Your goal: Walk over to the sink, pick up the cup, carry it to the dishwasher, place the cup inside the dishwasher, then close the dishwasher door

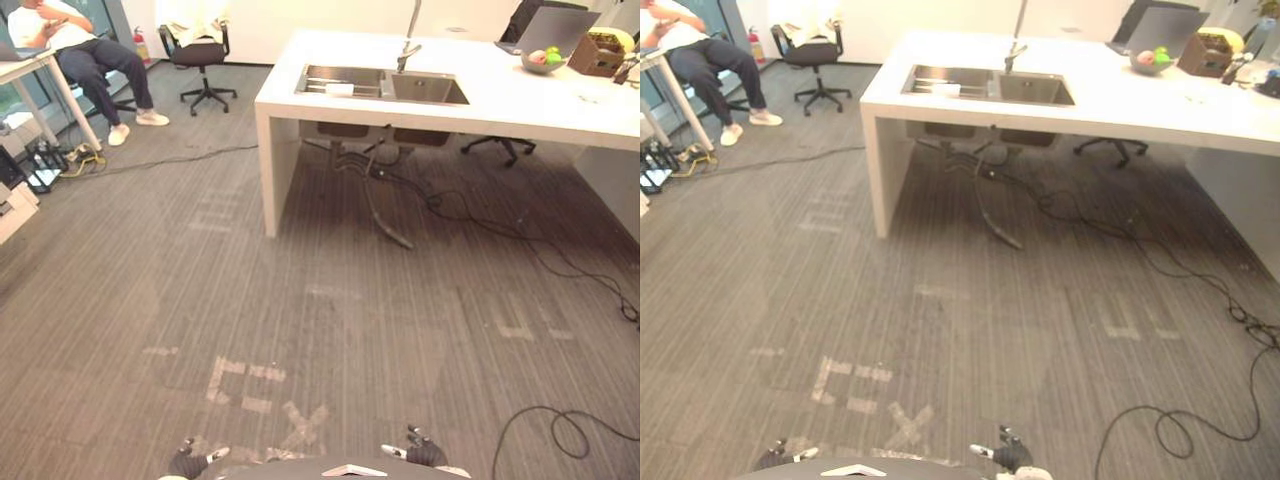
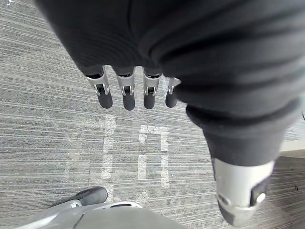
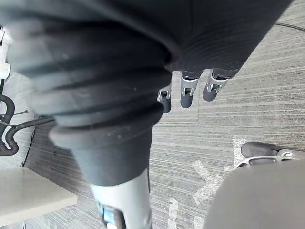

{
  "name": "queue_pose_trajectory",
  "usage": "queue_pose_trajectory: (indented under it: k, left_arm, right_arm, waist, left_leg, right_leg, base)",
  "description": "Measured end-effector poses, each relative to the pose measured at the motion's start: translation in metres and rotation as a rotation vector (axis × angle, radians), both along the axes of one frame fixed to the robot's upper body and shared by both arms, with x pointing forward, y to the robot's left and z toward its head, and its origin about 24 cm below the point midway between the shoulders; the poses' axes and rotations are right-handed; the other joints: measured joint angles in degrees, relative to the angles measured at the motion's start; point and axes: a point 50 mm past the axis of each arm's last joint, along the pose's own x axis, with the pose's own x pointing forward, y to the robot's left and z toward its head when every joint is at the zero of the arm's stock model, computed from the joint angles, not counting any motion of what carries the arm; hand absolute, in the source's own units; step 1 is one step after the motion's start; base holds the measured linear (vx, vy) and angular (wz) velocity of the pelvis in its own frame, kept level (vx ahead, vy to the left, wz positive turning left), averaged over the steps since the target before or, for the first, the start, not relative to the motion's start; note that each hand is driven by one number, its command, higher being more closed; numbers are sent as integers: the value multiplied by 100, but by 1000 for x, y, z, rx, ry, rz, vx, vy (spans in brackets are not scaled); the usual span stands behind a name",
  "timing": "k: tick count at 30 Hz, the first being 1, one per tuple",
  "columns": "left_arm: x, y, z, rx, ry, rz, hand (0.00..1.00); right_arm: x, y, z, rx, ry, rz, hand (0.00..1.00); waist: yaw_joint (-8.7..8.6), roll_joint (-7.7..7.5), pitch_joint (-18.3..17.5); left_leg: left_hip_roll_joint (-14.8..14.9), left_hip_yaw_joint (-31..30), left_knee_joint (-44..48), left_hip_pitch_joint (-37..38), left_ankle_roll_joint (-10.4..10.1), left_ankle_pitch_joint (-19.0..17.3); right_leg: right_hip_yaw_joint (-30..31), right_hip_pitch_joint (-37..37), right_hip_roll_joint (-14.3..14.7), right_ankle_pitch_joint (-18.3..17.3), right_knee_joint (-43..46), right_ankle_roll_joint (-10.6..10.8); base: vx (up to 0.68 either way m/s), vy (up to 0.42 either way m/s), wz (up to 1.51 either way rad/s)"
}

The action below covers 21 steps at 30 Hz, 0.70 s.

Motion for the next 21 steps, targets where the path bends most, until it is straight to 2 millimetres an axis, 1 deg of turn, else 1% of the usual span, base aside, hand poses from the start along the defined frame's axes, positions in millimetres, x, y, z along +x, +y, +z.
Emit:
queue_pose_trajectory:
  k: [4,9,10,12,13,14,15,16,17,18,19,20,21]
  left_arm:
    - [0,0,0,0,-2,2,0]
    - [-2,0,0,-3,1,18,0]
    - [-4,1,0,-3,3,24,0]
    - [-4,2,0,-1,2,24,0]
    - [-5,3,0,3,-1,25,0]
    - [-1,4,1,2,-12,27,0]
    - [-2,4,1,2,-12,40,0]
    - [-2,6,1,3,-14,53,0]
    - [-1,7,1,3,-18,63,0]
    - [-4,9,1,11,-12,90,0]
    - [-5,10,1,14,-4,112,0]
    - [-5,11,1,15,-2,119,0]
    - [-3,11,1,15,-3,122,0]
  right_arm:
    - [-2,0,-1,12,21,-3,0]
    - [-4,0,-2,30,43,0,0]
    - [-4,0,-2,35,49,-4,0]
    - [-4,0,-2,39,50,-11,0]
    - [-7,-1,-3,46,47,-44,0]
    - [-7,-2,-2,49,42,-72,0]
    - [-2,-5,-1,45,25,-81,0]
    - [4,-3,1,50,-5,-85,0]
    - [5,-2,1,51,-11,-82,0]
    - [2,-1,0,54,-7,-84,0]
    - [-1,0,-1,66,-1,-107,0]
    - [-2,1,-2,71,3,-117,0]
    - [-4,2,-3,79,6,-135,0]
  waist:
    - [1,-5,27]
    - [4,-11,37]
    - [-2,-5,45]
    - [-17,-51,41]
    - [-31,-77,47]
    - [-19,-44,114]
    - [-9,-94,145]
    - [-61,-79,288]
    - [-75,-117,341]
    - [-59,-148,362]
    - [-53,-153,367]
    - [-56,-183,384]
    - [-73,-145,389]
  left_leg:
    - [-4,-46,-2,52,-25,-17]
    - [-4,-62,-2,46,-25,-16]
    - [-8,-72,-1,50,7,-41]
    - [-67,-98,2,65,79,-98]
    - [-140,-119,15,93,175,-187]
    - [-210,-106,6,74,223,-219]
    - [-236,-95,20,80,250,-214]
    - [-240,-82,269,41,324,-276]
    - [-232,-89,364,76,331,-348]
    - [-178,-100,507,122,315,-471]
    - [-115,-112,616,161,281,-599]
    - [-80,-131,672,161,259,-662]
    - [-11,-170,797,146,220,-768]
  right_leg:
    - [-15,64,-1,-44,6,37]
    - [-30,69,-12,-66,32,29]
    - [-64,-50,-60,-247,315,20]
    - [-221,-322,-248,-606,988,250]
    - [-341,-570,-488,-961,1662,680]
    - [-309,-1020,-736,-1091,2726,628]
    - [-300,-1358,-921,-1118,3468,473]
    - [-318,-1893,-1201,-1153,4767,81]
    - [-313,-2016,-1271,-1208,5098,35]
    - [-299,-2109,-1276,-1327,5145,103]
    - [-318,-2082,-1213,-1400,4731,159]
    - [-314,-2076,-1128,-1399,4430,161]
    - [-308,-2080,-974,-1389,3944,163]
  base:
    - [-43,-5,4]
    - [-43,6,2]
    - [-16,19,6]
    - [27,51,17]
    - [85,70,17]
    - [89,71,12]
    - [55,27,16]
    - [56,22,23]
    - [105,-1,29]
    - [159,-25,12]
    - [168,-41,3]
    - [154,-52,-4]
    - [229,-104,3]
